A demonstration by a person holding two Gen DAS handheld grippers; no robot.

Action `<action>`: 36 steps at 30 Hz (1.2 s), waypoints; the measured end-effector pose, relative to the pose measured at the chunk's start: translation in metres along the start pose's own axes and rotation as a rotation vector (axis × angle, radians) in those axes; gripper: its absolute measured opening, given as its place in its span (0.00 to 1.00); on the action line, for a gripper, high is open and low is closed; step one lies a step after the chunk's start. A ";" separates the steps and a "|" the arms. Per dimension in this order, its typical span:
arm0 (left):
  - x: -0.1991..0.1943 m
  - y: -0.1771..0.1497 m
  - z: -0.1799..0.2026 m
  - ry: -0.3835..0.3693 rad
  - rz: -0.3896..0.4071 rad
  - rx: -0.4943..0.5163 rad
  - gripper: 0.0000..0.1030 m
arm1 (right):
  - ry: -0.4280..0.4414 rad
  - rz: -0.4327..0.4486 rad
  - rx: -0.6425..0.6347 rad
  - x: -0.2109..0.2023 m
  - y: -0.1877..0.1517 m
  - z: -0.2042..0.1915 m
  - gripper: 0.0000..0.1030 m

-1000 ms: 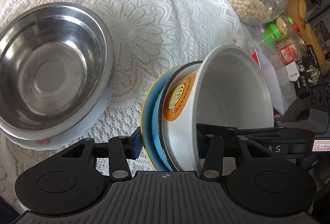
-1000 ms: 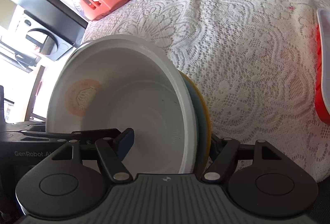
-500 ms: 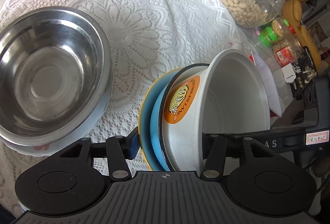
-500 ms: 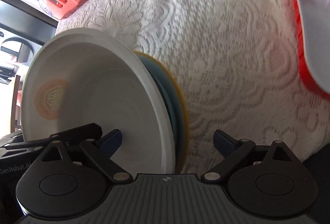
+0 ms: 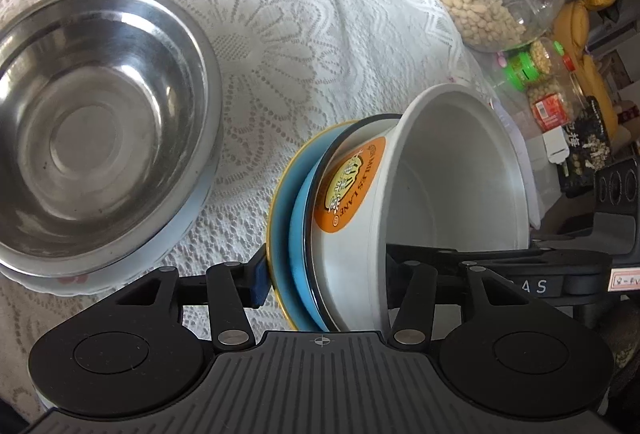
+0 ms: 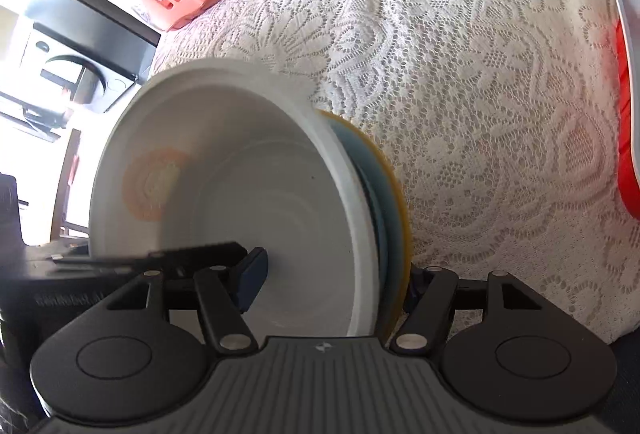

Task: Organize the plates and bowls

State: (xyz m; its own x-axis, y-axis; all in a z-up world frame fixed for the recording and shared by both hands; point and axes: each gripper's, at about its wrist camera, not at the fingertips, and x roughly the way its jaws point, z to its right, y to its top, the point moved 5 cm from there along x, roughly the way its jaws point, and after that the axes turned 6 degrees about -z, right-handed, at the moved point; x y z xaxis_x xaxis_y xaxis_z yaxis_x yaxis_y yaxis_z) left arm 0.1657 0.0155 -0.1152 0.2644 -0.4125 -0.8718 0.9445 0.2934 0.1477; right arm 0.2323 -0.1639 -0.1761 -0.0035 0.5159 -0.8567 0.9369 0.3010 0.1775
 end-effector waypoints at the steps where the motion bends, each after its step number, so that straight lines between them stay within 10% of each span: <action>1: 0.000 0.001 -0.004 -0.011 -0.008 -0.019 0.52 | -0.010 0.003 -0.009 -0.001 0.001 -0.003 0.64; 36: -0.004 0.004 -0.005 0.029 0.012 -0.029 0.55 | 0.054 0.003 -0.033 0.008 0.008 -0.003 0.65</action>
State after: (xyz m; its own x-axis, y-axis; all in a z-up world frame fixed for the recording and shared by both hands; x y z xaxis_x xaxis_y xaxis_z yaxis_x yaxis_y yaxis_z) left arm 0.1677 0.0222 -0.1133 0.2693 -0.3842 -0.8831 0.9352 0.3235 0.1445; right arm 0.2386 -0.1551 -0.1799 -0.0204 0.5588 -0.8291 0.9251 0.3251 0.1963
